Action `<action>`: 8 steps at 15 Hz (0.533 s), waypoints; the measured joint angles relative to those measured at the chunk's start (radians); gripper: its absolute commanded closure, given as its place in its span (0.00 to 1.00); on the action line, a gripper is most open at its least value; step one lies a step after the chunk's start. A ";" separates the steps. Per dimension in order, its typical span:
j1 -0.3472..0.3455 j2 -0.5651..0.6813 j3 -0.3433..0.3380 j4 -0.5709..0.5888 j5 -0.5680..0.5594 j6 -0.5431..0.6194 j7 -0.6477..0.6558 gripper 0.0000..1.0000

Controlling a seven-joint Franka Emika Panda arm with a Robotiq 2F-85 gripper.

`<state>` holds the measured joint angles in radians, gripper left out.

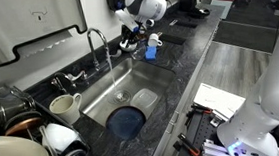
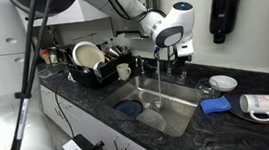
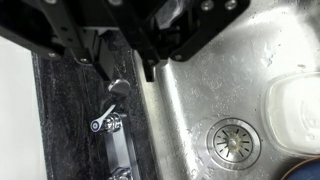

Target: Close the tap with the right tap handle

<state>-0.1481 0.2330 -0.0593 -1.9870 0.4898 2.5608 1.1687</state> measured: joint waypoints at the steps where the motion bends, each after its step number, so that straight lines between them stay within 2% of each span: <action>1: 0.000 0.000 0.000 0.001 0.000 0.000 0.000 0.86; 2: 0.000 0.000 0.000 0.001 0.000 0.000 0.000 0.88; 4: 0.002 0.002 0.000 0.001 0.000 -0.001 0.000 1.00; 8: 0.005 0.064 0.005 0.035 0.046 -0.003 -0.029 1.00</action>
<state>-0.1430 0.2969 -0.0538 -1.9524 0.5360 2.5582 1.1393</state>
